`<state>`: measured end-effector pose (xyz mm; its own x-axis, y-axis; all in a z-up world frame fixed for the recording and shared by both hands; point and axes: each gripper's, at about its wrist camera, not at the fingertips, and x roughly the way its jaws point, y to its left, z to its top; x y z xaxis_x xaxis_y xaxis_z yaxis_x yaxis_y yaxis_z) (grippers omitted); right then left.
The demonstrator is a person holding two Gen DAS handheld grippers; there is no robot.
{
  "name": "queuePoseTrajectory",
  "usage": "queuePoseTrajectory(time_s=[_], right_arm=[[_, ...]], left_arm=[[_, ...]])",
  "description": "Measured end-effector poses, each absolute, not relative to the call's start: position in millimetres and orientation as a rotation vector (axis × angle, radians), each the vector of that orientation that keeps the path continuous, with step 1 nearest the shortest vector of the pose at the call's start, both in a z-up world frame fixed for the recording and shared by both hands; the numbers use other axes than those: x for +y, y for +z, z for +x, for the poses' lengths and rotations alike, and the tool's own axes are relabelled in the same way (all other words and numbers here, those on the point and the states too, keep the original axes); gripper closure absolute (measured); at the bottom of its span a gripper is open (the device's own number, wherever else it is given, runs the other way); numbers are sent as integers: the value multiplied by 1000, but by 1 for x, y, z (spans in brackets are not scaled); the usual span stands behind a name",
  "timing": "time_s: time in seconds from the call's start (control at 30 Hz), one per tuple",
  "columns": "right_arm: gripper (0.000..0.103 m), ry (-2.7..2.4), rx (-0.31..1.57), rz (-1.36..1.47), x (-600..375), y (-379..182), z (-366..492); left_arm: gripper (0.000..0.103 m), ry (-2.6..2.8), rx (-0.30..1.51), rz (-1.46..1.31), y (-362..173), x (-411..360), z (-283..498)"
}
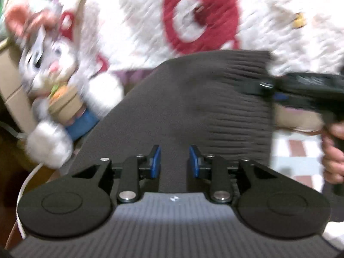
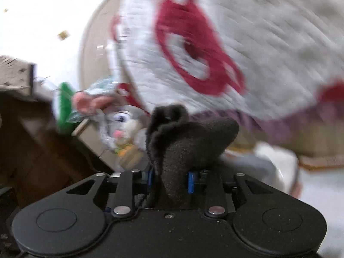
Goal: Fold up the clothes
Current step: 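Carry the sweater with both grippers onto the stack of folded clothes, then open both grippers to release the sweater on the stack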
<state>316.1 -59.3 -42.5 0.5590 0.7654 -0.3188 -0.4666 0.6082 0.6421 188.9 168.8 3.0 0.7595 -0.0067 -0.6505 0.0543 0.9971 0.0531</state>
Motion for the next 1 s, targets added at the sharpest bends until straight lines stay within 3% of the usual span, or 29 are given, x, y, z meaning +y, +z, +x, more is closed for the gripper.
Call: queuePoseTrajectory(time_s=[0.17,0.27,0.37,0.47,0.6,0.67,0.7,0.73,0.9,1.0], right_arm=[[70,634,707,460,-60,-64,342],[67,611,738,582,-80,-85,340],[65,624,747,633,-88,-93,336],[55,597,726,534,-78,-86,332],[33,529,644,458,-84,-78,303],[33,560,614,463,-92,-76,289],[46,599,612,454,-94,-75,282],[65,648,619,425,-93,-74,274],[64,813,653,317,-84,-76,241],[64,848,678,293,-77,-82,223]], left_arm=[[75,-94,808,-112,-28,166,204],[73,-120,818,-288,-39,186,206],[73,-110,816,-268,-39,191,204],[73,-88,807,-169,-34,182,200],[71,-54,774,-109,-25,173,191],[67,-37,757,-92,-22,170,180],[62,-27,754,-91,-23,169,173],[62,-16,754,-92,-24,167,165],[62,41,765,-153,-37,162,123],[54,74,780,-185,-48,158,98]])
